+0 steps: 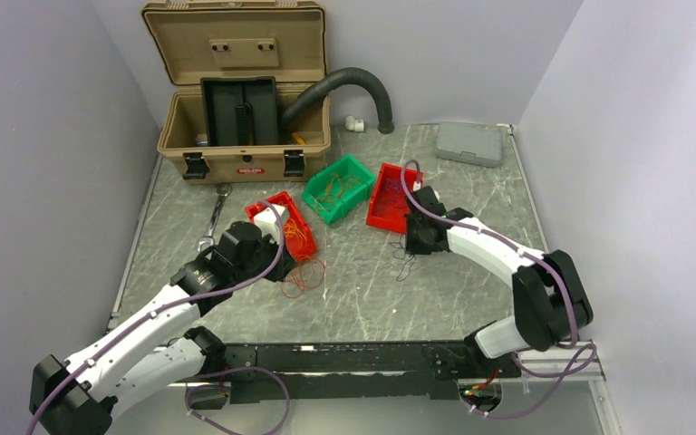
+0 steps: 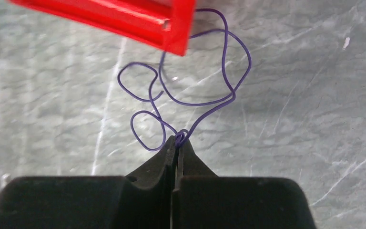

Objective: Untangle the cables

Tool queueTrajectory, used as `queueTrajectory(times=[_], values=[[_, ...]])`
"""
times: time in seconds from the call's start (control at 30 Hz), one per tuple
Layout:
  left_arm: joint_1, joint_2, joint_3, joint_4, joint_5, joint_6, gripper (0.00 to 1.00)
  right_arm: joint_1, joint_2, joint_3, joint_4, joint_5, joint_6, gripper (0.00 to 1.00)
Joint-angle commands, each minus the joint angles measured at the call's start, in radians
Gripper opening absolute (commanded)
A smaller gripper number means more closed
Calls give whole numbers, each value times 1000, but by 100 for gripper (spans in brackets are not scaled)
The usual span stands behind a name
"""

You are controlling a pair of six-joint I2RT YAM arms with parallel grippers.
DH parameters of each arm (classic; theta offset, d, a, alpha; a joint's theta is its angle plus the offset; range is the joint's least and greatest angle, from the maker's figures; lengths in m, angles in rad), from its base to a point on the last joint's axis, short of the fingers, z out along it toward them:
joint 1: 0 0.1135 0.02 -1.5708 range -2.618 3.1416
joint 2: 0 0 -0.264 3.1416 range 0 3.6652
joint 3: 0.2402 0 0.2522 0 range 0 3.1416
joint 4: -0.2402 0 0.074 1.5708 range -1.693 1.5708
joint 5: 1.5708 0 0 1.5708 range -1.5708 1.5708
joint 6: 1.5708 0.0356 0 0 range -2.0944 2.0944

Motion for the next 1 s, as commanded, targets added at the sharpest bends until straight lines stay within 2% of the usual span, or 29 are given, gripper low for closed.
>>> queueTrajectory(times=[0.0, 0.3, 0.67, 0.83, 0.97], values=[[2, -1, 17, 32, 11, 12, 0, 18, -90, 94, -99, -91, -31, 0], [1, 10, 31, 29, 9, 17, 0, 43, -170, 301, -159, -211, -36, 0], [2, -16, 41, -4, -2, 12, 0, 45, -57, 641, -187, -236, -28, 0], [2, -26, 39, -17, 1, 8, 0, 45, -54, 706, -192, -271, 1, 0], [1, -32, 34, -16, 7, 4, 0, 46, -74, 747, -214, -236, 1, 0]])
